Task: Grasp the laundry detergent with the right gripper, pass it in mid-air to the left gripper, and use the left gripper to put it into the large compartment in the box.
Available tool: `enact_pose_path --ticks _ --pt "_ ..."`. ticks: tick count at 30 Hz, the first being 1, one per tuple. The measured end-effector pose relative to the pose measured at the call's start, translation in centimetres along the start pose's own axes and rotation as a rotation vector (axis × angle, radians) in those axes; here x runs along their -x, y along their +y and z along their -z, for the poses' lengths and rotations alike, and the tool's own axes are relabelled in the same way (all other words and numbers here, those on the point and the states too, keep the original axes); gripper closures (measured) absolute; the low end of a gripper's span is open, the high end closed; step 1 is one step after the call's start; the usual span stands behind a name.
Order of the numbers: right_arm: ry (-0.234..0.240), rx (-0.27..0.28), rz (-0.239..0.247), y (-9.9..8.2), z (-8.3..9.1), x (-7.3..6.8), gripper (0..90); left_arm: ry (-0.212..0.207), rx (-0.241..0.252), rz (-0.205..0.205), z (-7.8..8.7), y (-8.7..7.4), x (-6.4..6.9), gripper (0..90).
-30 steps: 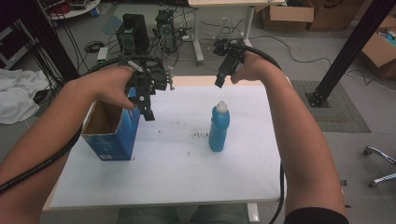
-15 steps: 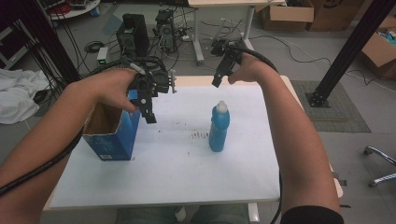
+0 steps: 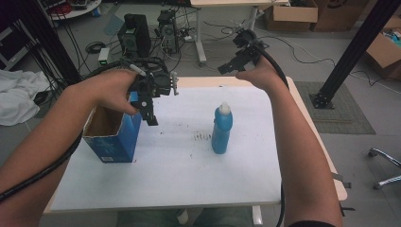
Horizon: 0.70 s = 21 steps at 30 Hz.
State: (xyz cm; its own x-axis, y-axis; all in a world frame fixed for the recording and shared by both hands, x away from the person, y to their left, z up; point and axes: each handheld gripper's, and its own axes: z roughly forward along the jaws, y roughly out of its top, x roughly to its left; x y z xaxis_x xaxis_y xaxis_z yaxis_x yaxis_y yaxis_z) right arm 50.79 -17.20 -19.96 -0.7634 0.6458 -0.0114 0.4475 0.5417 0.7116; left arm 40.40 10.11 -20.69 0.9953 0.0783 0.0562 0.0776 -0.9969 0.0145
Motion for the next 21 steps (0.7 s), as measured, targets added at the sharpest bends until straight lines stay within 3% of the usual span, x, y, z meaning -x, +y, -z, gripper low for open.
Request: enact_pose_path --ticks 3,4,5,7,8,10,11,12,16,18,19,20,21 --pt "-0.008 0.106 -0.063 -1.4 1.0 0.3 0.0 0.015 -0.003 -0.003 0.1 0.1 0.2 0.1" --pt "-0.008 0.106 -0.063 -1.4 1.0 0.3 0.0 0.019 -0.007 -0.004 0.2 0.1 0.3 0.1" --pt "-0.032 0.181 -0.112 -2.6 1.9 0.5 0.0 0.021 -0.006 -0.005 0.2 0.1 0.3 0.1" --pt "-0.033 0.202 -0.125 -3.1 2.2 0.5 0.0 0.023 -0.003 -0.008 0.2 0.1 0.4 0.1" --pt "-0.067 0.237 -0.149 -4.3 2.9 0.6 0.0 0.023 -0.002 -0.009 0.2 0.0 0.4 0.1" --pt "-0.079 0.280 -0.183 -5.5 3.8 0.6 0.0 0.022 0.000 -0.014 0.2 0.0 0.5 0.1" --pt "-0.079 0.280 -0.183 -5.5 3.8 0.6 0.0 0.024 0.002 -0.014 0.2 0.0 0.5 0.1" --pt "-0.116 0.314 -0.189 -6.8 4.9 0.4 0.0 0.031 0.008 -0.015 0.1 0.0 0.6 0.1" --pt "-0.167 0.353 -0.199 -9.2 6.7 -0.2 0.0 0.029 0.015 -0.021 0.1 -0.3 0.6 0.1" --pt "-0.166 0.362 -0.202 -9.9 7.1 -0.5 0.0 0.027 0.016 -0.020 0.0 -0.4 0.6 0.1" --pt "-0.191 0.374 -0.209 -11.7 7.7 -1.2 0.0 0.025 0.017 -0.021 0.0 -0.5 0.5 0.1" --pt "-0.191 0.374 -0.209 -11.7 7.7 -1.2 0.0 0.025 0.016 -0.022 0.0 -0.5 0.5 0.1" --pt "-0.197 0.384 -0.210 -13.3 7.9 -2.0 0.0 0.026 0.021 -0.020 -0.1 -0.7 0.5 0.1"
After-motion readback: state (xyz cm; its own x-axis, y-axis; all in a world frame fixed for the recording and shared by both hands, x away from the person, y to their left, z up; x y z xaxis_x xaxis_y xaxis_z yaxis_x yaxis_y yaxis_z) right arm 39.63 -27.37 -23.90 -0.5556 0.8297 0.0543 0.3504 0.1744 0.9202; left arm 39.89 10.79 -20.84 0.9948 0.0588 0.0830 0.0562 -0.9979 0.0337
